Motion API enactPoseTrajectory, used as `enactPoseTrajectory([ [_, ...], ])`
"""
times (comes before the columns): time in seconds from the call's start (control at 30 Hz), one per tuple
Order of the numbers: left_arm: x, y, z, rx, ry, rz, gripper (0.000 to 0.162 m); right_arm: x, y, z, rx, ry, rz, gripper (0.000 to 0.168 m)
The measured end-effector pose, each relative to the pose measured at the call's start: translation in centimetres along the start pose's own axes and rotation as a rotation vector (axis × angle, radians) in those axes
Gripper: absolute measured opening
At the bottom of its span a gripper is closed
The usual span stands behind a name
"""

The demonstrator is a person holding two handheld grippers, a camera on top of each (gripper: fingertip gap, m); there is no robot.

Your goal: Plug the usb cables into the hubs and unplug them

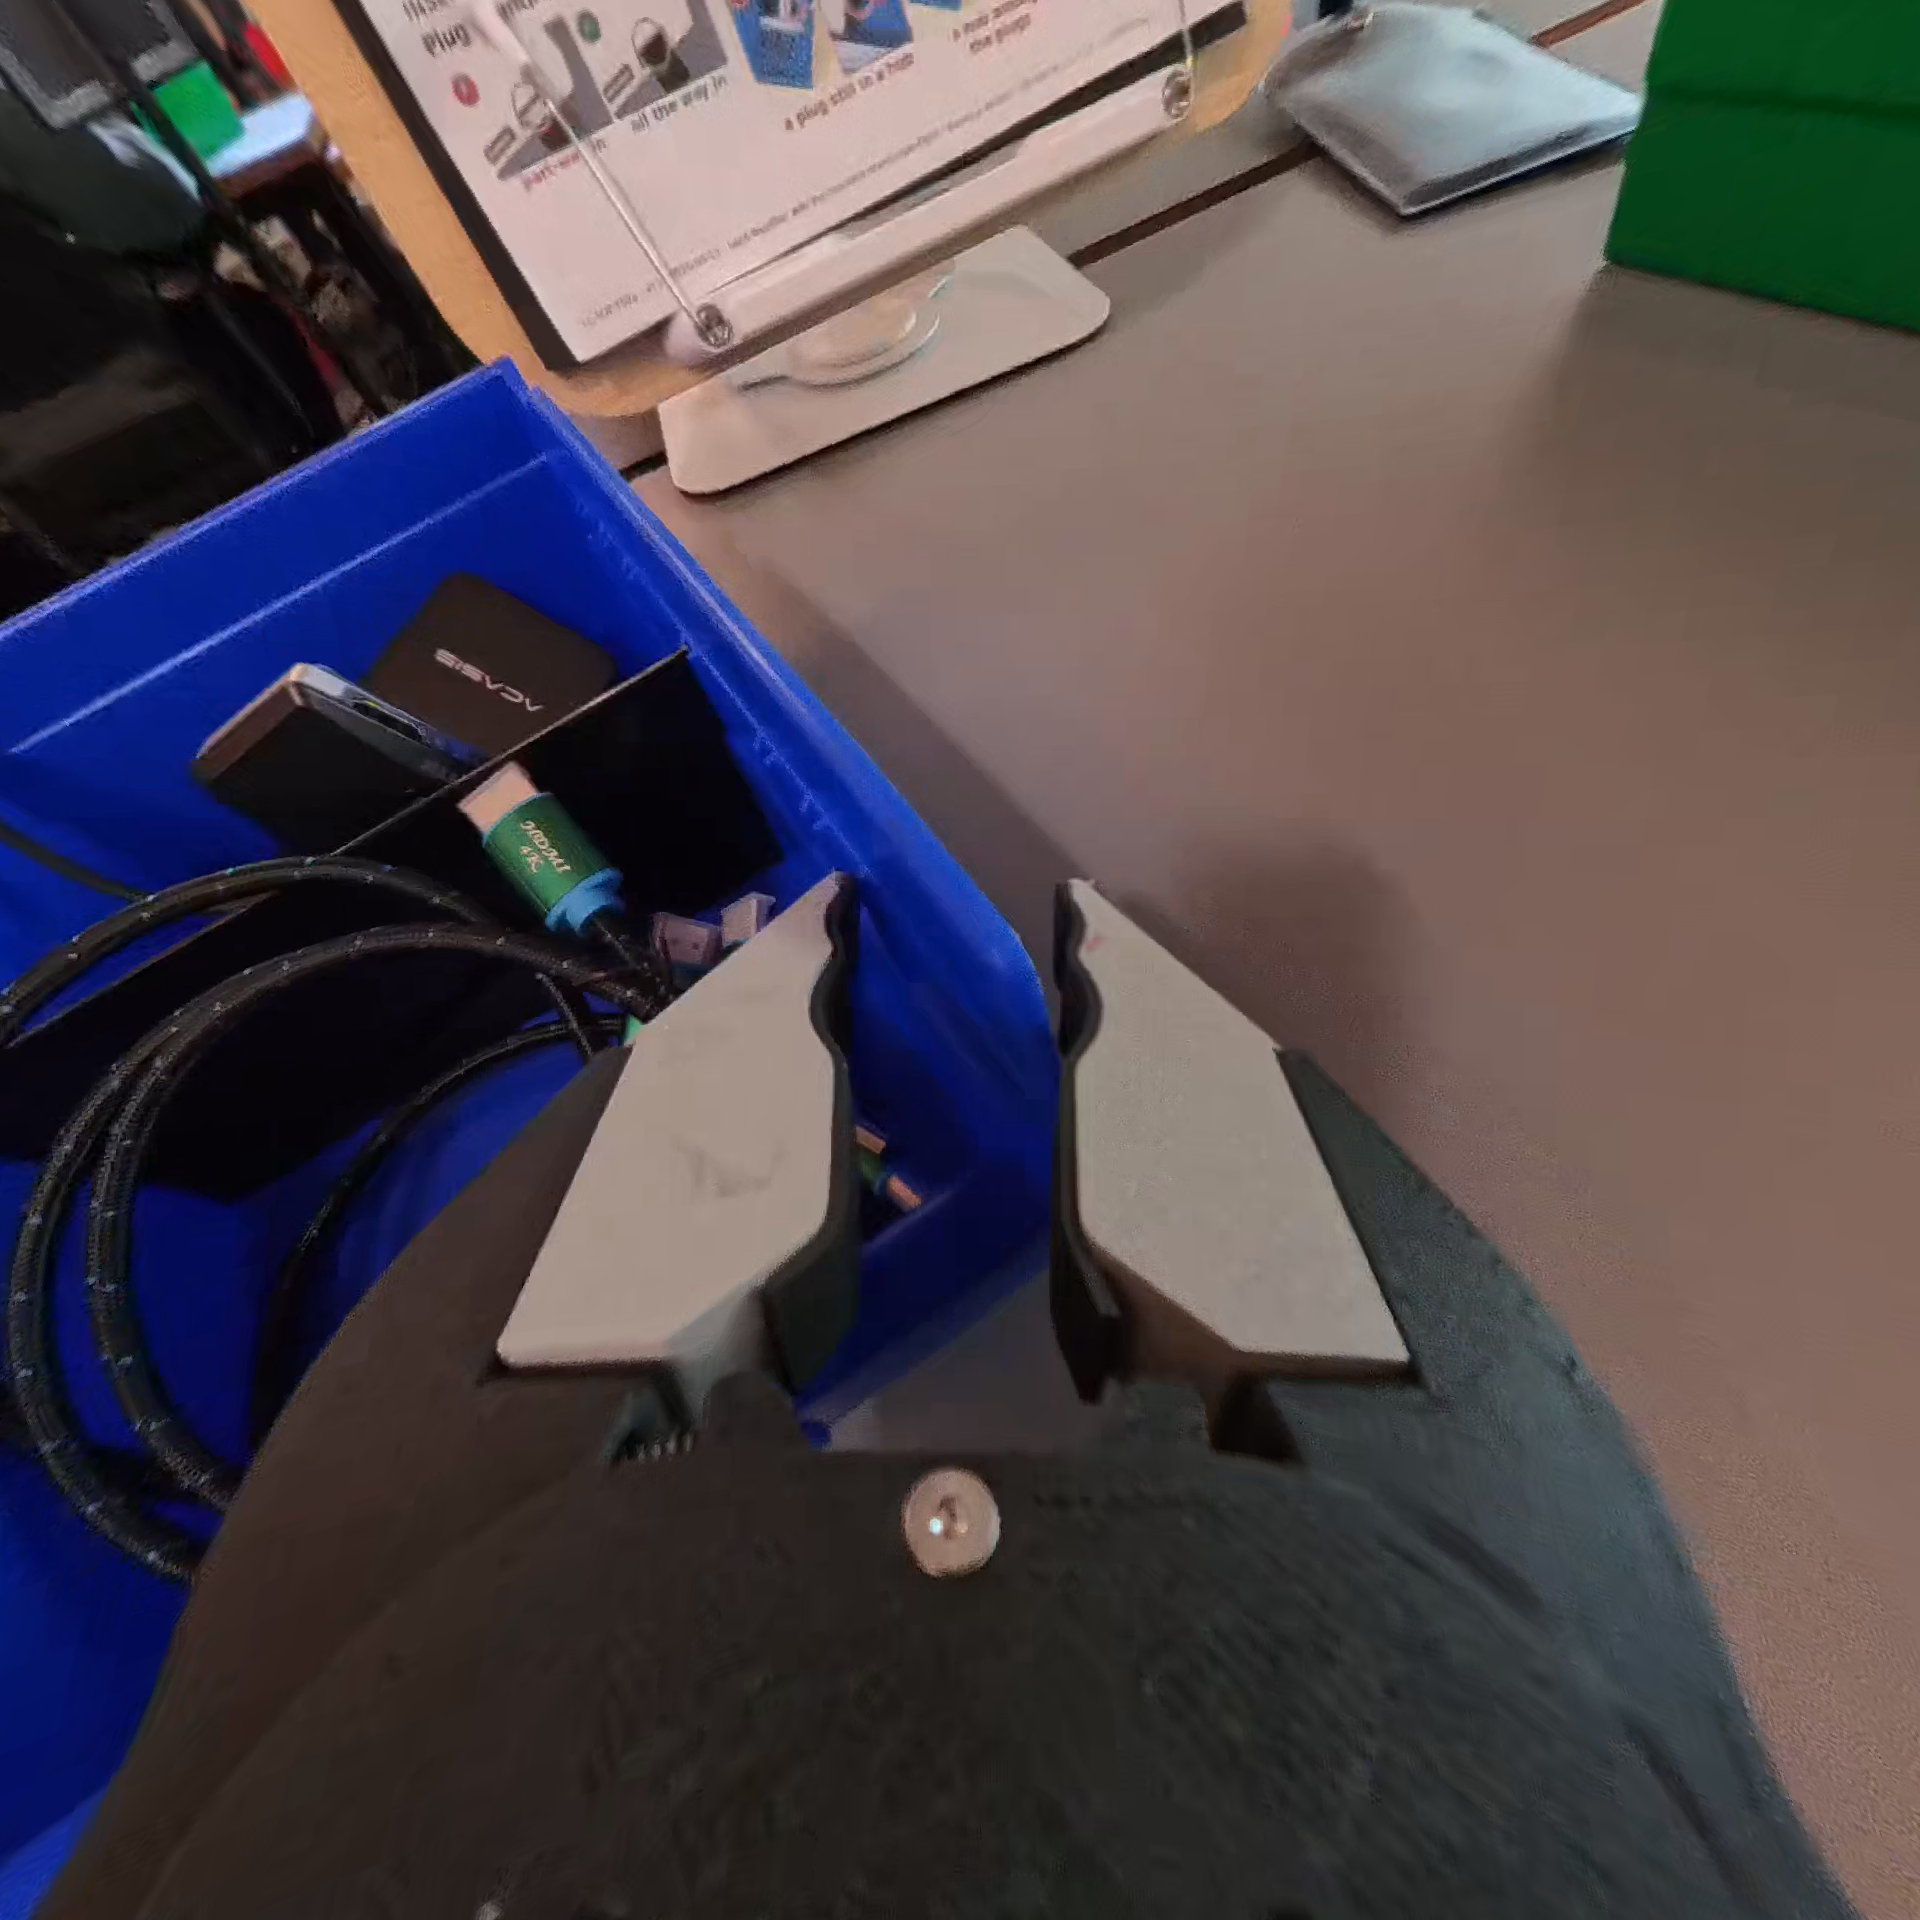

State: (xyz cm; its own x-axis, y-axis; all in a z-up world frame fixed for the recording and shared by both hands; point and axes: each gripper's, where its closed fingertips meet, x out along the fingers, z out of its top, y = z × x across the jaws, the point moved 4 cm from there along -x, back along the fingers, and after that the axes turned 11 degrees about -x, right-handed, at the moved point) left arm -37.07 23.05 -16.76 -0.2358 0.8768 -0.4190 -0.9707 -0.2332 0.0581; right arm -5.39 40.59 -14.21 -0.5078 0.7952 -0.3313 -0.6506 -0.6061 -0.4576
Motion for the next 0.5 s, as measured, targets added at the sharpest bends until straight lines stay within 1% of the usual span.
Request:
enactPoseTrajectory([
  [0.03, -0.5, 0.3, -0.1, -0.010, -0.005, -0.008, 0.033, 0.9, -0.1, -0.8, -0.035, 0.046, -0.004, 0.048],
  [0.07, -1.1, 0.8, -0.4, -0.013, 0.009, -0.007, 0.031, 1.4, 0.1, -1.5, -0.069, 0.083, 0.019, 0.016],
  [0.1, -1.9, 1.8, -0.8, -0.004, 0.013, 0.008, 0.026, 1.5, 0.3, -2.0, -0.085, 0.083, 0.059, 0.004],
  [0.17, -3.8, 5.1, -1.9, 0.009, 0.000, 0.117, 0.008, 1.0, -0.4, -2.8, -0.058, 0.064, 0.066, 0.006],
  [0.2, -4.8, 7.1, -2.5, 0.023, -0.012, 0.177, 0.003, 0.6, -0.9, -3.3, -0.036, 0.063, 0.060, 0.006],
  [0.23, -5.6, 8.5, -3.0, -0.018, -0.024, 0.168, 0.003, 0.2, -1.4, -3.7, -0.015, 0.068, 0.050, 0.008],
  [0.27, -6.3, 9.6, -3.3, -0.105, -0.038, 0.123, 0.002, -0.1, -1.8, -4.0, -0.012, 0.081, 0.027, 0.008],
  [0.33, -7.3, 11.2, -3.9, -0.169, -0.042, 0.110, 0.001, -0.6, -2.1, -4.4, -0.030, 0.116, -0.025, 0.006],
  [0.43, -7.4, 11.2, -3.9, -0.198, -0.068, 0.141, 0.002, -0.7, -2.7, -4.7, -0.070, 0.185, -0.128, 0.007],
  [0.5, -6.5, 9.7, -3.5, -0.219, -0.083, 0.153, 0.002, -0.1, -3.0, -4.9, -0.066, 0.190, -0.138, 0.012],
])
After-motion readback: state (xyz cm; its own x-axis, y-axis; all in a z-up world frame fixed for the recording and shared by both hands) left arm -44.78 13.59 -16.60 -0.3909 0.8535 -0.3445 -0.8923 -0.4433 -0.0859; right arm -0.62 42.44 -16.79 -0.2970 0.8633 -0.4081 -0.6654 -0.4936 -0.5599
